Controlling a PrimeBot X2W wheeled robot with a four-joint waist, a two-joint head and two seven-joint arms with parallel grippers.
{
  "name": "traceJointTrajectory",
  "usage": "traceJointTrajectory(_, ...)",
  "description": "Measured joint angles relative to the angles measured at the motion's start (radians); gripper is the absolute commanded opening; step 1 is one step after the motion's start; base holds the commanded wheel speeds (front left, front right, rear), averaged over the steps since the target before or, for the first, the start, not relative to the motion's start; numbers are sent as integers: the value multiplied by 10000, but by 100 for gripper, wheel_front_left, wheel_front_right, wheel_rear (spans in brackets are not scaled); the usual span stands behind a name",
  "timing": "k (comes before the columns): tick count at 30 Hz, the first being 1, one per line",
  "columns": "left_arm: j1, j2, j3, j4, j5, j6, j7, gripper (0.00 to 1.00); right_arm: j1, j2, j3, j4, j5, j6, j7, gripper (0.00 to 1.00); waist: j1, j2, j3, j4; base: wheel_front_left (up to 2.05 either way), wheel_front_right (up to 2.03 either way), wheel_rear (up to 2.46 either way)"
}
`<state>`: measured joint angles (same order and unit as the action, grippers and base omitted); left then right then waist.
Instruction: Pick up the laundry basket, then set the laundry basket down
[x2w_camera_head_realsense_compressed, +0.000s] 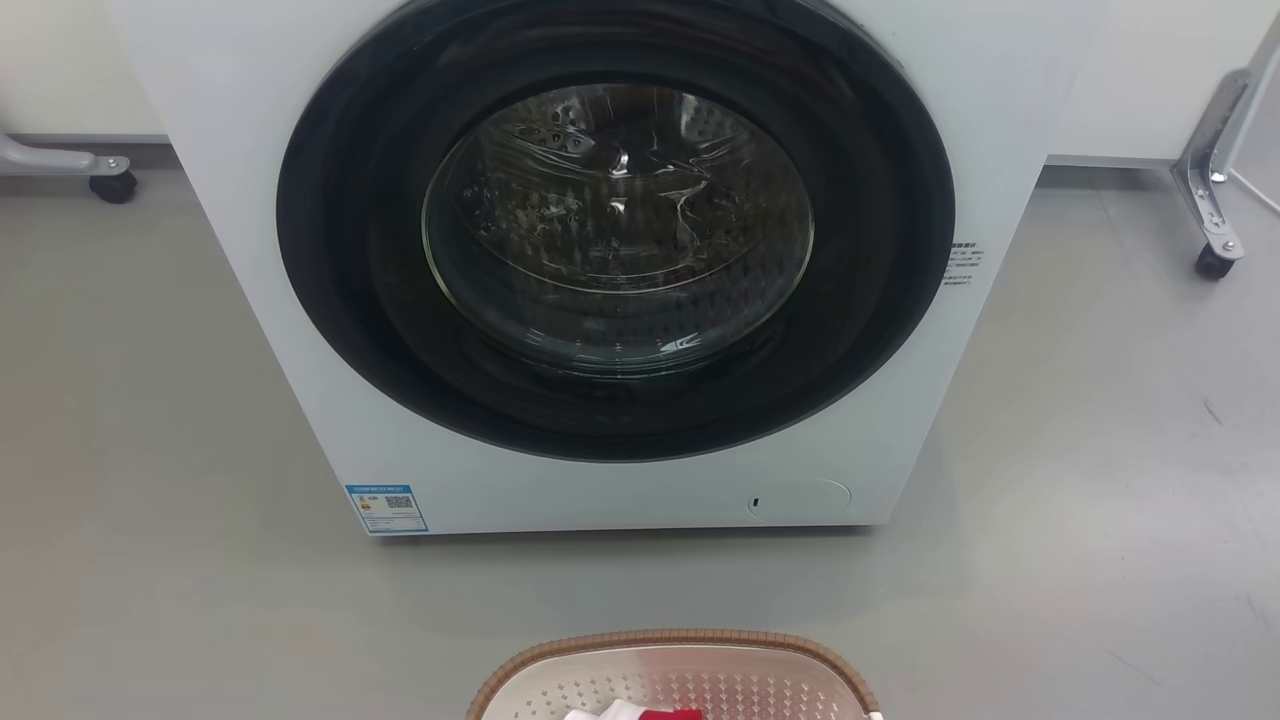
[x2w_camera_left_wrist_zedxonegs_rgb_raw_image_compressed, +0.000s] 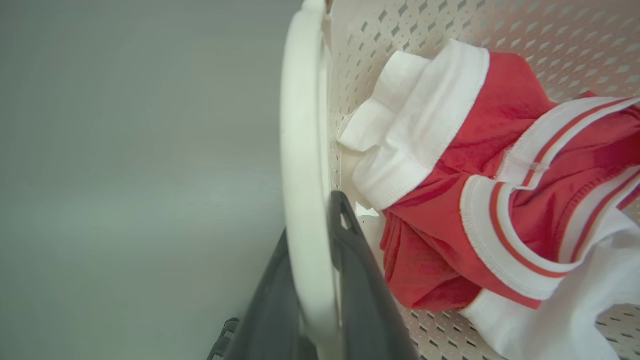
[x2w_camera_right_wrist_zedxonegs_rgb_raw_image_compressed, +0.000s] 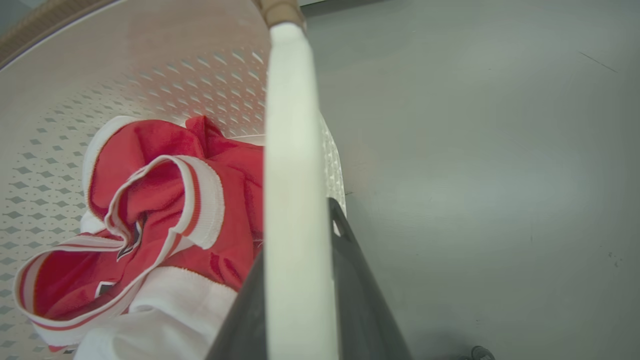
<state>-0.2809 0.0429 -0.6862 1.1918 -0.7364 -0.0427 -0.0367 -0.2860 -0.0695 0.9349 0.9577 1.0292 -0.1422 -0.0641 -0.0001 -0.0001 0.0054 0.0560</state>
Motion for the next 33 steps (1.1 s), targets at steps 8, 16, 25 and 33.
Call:
traceJointTrajectory(8, 0, -8, -65, -13, -92, 75, 88, 0, -4, 6, 180, 159, 359, 0, -77, 0, 0, 1, -53, -9, 0, 0, 0)
traceJointTrajectory(16, 0, -6, -100, -8, -121, 77, 86, 0, -38, 6, 414, 240, 612, 0, -171, 0, 0, 1, -55, 25, 0, 0, 0)
traceJointTrajectory(25, -2, -4, -176, -2, -180, 86, 82, 0, -119, 6, 679, 322, 918, 0, -267, 0, 0, 1, -34, 24, 0, 0, 0)
traceJointTrajectory(33, -4, -4, -261, 8, -196, 86, 69, 0, -138, 6, 874, 380, 1131, 0, -357, 0, 0, 1, -7, 20, 0, 0, 0)
